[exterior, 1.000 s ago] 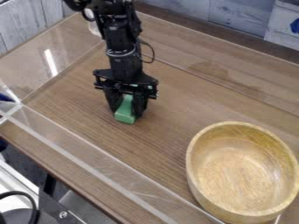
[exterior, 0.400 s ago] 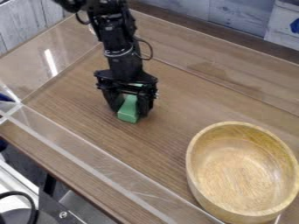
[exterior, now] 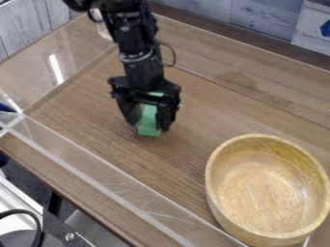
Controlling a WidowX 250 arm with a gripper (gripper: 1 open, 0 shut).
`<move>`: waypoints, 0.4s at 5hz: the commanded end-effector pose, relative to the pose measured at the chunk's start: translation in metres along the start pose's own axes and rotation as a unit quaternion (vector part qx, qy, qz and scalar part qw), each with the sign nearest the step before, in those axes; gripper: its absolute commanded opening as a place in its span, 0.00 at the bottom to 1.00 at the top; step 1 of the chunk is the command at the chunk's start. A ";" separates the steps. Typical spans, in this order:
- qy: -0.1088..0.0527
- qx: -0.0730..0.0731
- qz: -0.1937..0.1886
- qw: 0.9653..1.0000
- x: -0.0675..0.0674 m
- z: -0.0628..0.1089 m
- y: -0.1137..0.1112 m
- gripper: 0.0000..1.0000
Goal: Remove the green block from inside the brown bowl and put it on the table
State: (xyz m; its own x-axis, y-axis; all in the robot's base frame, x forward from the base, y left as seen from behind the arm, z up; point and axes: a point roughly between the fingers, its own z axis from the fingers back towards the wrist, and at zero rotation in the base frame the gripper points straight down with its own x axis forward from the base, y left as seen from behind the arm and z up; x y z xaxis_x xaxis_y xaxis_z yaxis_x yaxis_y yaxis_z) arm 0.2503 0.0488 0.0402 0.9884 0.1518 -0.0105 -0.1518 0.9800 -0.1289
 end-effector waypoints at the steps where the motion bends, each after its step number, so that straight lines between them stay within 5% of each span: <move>1: -0.041 0.012 -0.023 0.999 0.006 0.052 -0.011 1.00; 2: -0.052 0.023 -0.054 0.997 0.004 0.087 -0.024 1.00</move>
State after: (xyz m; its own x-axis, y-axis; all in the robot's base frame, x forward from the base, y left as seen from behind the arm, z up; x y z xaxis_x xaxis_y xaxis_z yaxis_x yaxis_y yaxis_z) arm 0.2492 0.0349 0.1146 0.9971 0.0592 0.0472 -0.0548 0.9945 -0.0896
